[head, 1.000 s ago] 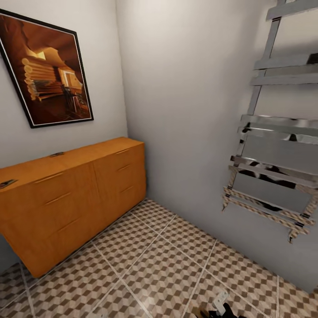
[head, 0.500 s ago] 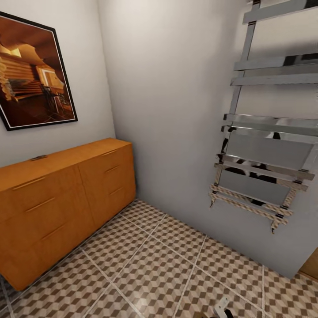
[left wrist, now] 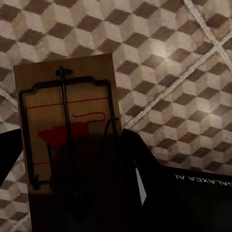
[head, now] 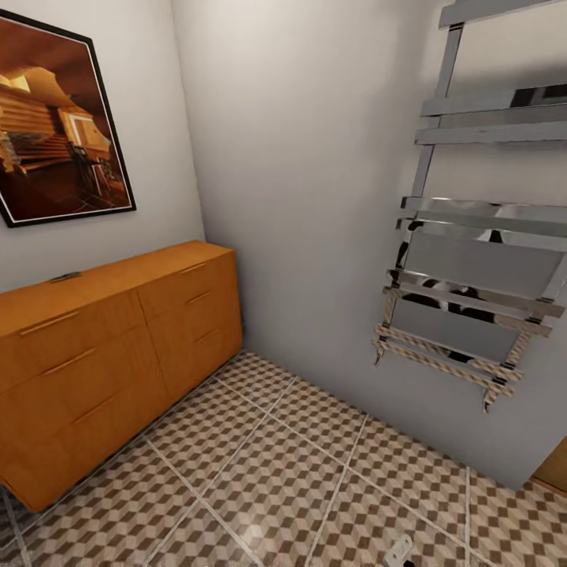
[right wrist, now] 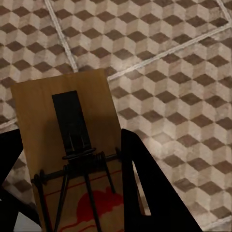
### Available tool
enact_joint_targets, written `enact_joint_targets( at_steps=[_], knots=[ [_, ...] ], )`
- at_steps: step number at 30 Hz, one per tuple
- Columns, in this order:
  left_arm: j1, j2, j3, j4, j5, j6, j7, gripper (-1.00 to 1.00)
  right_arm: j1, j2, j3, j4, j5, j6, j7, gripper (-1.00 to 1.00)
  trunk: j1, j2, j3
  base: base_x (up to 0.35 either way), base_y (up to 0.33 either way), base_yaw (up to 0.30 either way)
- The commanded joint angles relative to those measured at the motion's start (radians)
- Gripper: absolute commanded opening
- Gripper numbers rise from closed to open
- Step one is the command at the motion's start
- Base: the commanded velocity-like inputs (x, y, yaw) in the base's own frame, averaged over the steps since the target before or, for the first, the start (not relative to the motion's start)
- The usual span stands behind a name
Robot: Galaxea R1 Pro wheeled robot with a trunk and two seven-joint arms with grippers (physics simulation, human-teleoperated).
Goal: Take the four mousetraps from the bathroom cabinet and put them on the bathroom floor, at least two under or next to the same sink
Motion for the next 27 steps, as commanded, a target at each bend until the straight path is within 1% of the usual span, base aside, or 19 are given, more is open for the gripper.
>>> enact_joint_targets(
  at_steps=[1,27],
  knots=[
    [-0.001,0.000,-0.002,0.002,0.005,0.002,-0.003,-1.00,-0.001,0.000,0.008,0.001,-0.011,-0.002,0.004,-1.00,0.000,-0.001,-0.003,0.000,0.000,0.000],
    [-0.001,0.000,-0.002,0.002,0.005,0.002,-0.003,-1.00,0.000,0.000,0.007,0.003,-0.012,-0.001,0.006,-1.00,0.000,-0.001,-0.039,0.000,0.000,0.000]
  ],
)
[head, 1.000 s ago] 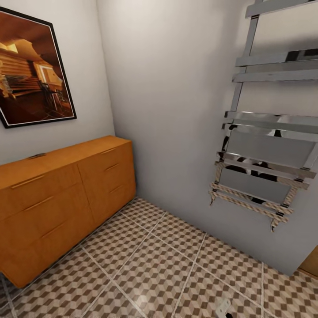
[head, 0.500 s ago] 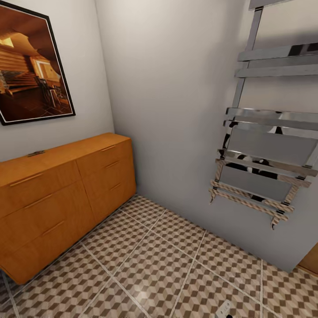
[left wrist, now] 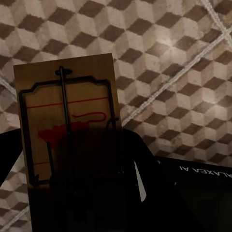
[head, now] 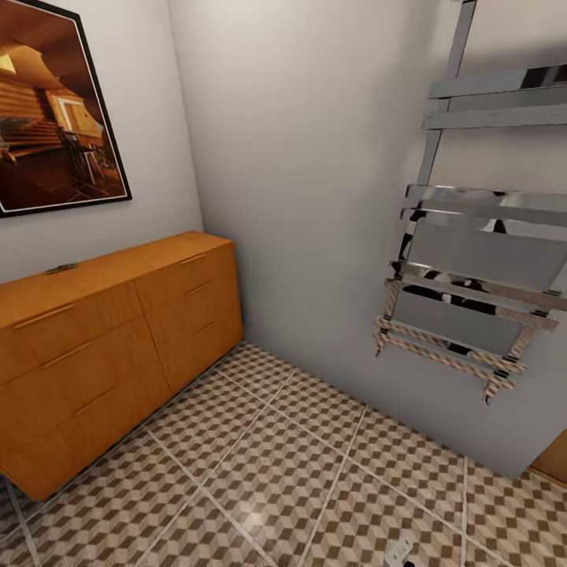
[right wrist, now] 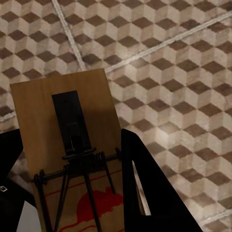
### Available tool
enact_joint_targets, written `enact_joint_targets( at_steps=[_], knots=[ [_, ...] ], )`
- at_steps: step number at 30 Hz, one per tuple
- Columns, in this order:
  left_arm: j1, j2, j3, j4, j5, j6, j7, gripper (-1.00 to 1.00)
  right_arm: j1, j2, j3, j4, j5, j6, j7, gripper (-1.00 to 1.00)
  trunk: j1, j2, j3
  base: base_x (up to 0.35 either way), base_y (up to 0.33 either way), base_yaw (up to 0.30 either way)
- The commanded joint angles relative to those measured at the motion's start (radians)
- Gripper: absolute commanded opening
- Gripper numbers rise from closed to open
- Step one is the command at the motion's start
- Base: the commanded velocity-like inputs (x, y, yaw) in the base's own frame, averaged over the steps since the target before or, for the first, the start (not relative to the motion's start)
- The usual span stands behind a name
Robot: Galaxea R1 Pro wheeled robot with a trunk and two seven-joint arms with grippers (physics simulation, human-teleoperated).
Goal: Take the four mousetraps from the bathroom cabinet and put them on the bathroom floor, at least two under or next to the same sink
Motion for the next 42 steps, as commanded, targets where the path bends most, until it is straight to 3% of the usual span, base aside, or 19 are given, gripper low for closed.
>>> enact_joint_targets(
  at_steps=[1,22,42],
  knots=[
    [-0.001,0.000,-0.002,0.002,0.005,0.002,-0.003,-1.00,-0.001,0.000,0.008,0.001,-0.011,-0.002,0.004,-1.00,0.000,0.000,-0.003,0.000,0.000,0.000],
    [-0.001,0.000,-0.002,0.002,0.005,0.002,-0.003,-1.00,-0.001,-0.001,0.006,0.002,-0.013,-0.003,0.003,-1.00,0.000,0.000,-0.036,0.000,0.000,-0.009],
    [-0.001,0.000,-0.002,0.002,0.005,0.002,-0.003,-1.00,-0.001,-0.002,0.006,0.002,-0.013,-0.004,0.004,-1.00,0.000,0.000,-0.064,0.000,0.000,-0.178]
  ],
)
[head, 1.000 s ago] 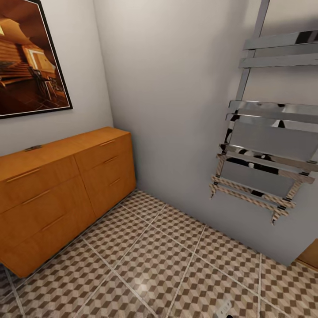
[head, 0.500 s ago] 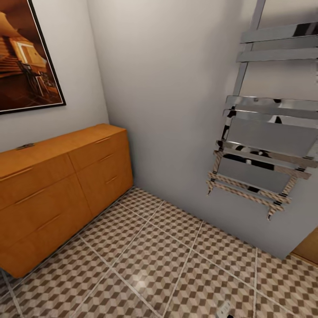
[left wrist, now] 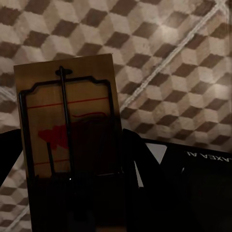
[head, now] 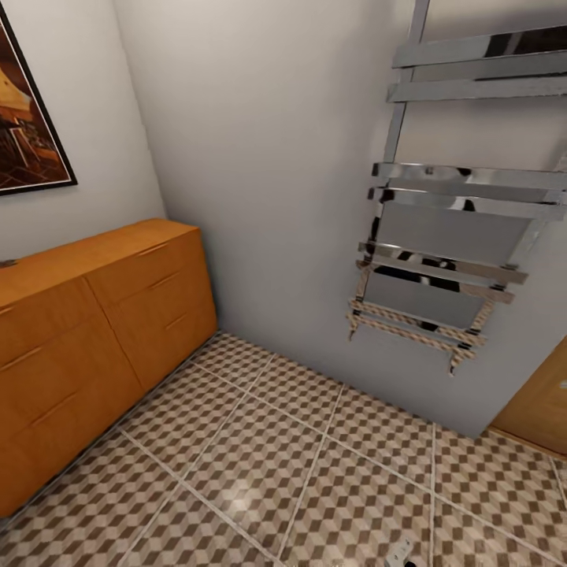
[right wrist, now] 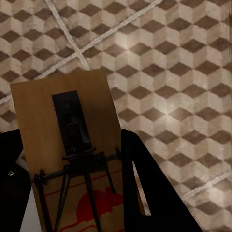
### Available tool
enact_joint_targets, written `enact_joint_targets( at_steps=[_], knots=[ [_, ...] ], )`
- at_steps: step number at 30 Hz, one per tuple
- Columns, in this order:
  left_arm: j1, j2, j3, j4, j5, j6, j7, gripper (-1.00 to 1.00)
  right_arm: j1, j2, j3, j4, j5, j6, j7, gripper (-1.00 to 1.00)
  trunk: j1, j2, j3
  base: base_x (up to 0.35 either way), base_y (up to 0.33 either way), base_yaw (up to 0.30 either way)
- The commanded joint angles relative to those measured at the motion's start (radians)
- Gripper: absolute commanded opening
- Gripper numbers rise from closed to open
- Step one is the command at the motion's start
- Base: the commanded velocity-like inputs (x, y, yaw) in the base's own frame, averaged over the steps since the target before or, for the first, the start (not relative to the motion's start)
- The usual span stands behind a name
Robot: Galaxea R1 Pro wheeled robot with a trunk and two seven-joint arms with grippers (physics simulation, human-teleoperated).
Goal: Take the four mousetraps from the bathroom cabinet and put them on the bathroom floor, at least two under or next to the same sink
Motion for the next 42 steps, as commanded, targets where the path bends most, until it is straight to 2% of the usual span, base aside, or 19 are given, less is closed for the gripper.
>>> enact_joint_targets(
  at_steps=[1,42],
  knots=[
    [-0.001,0.000,-0.002,0.002,0.005,0.002,-0.003,-1.00,-0.001,0.000,0.008,0.001,-0.011,-0.002,0.004,-1.00,0.000,0.000,-0.002,0.000,0.000,-0.255],
    [-0.001,0.000,-0.002,0.002,0.005,0.002,-0.003,-1.00,-0.001,0.001,0.008,0.001,-0.011,-0.002,0.004,-1.00,0.000,0.000,0.022,0.000,0.000,-0.288]
  ],
)
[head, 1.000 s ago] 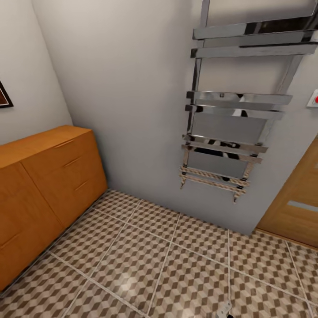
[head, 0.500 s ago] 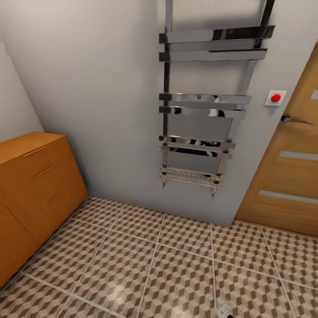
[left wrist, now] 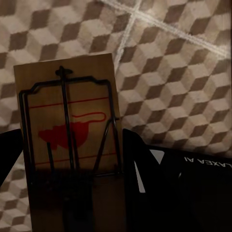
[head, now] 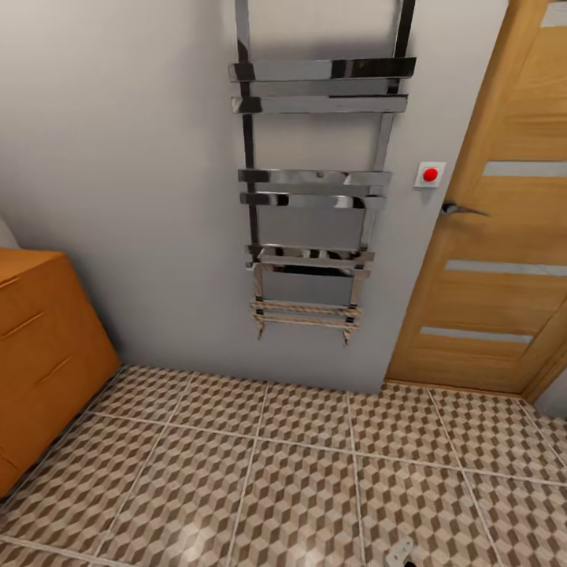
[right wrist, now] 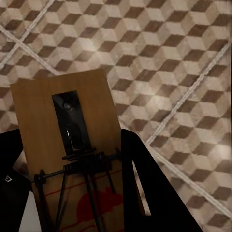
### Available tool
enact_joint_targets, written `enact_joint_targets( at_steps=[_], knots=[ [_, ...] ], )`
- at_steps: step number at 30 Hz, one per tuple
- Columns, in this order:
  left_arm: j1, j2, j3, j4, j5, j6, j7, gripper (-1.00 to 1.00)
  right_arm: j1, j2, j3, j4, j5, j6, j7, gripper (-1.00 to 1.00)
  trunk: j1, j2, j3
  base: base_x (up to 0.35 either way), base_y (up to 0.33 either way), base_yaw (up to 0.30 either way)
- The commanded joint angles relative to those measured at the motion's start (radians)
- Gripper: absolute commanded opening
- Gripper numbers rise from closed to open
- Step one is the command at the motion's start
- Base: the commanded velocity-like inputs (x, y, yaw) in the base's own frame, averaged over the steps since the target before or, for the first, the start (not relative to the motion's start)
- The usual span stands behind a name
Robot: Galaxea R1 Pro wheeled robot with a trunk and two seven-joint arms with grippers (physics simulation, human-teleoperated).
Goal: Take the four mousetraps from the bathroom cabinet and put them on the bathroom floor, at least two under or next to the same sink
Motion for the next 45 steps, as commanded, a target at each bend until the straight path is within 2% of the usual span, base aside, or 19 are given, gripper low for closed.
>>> enact_joint_targets(
  at_steps=[1,16,25,45],
  knots=[
    [-0.001,0.000,-0.002,0.002,0.005,0.002,-0.003,-1.00,-0.001,0.000,0.008,0.000,-0.010,-0.002,0.004,-1.00,0.000,0.000,-0.002,0.000,0.000,-0.175],
    [-0.001,0.000,-0.002,0.002,0.005,0.002,-0.003,-1.00,-0.001,0.000,0.008,0.001,-0.010,-0.002,0.005,-1.00,0.000,0.000,-0.015,0.000,0.000,-0.065],
    [-0.001,0.000,-0.002,0.002,0.005,0.002,-0.003,-1.00,-0.001,0.001,0.008,0.005,-0.009,-0.002,0.005,-1.00,0.000,0.000,-0.017,0.000,0.000,-0.266],
    [-0.001,0.000,-0.002,0.002,0.005,0.002,-0.003,-1.00,-0.001,0.001,0.008,0.005,-0.008,-0.002,0.005,-1.00,0.000,0.000,-0.005,0.000,0.000,-0.272]
  ],
)
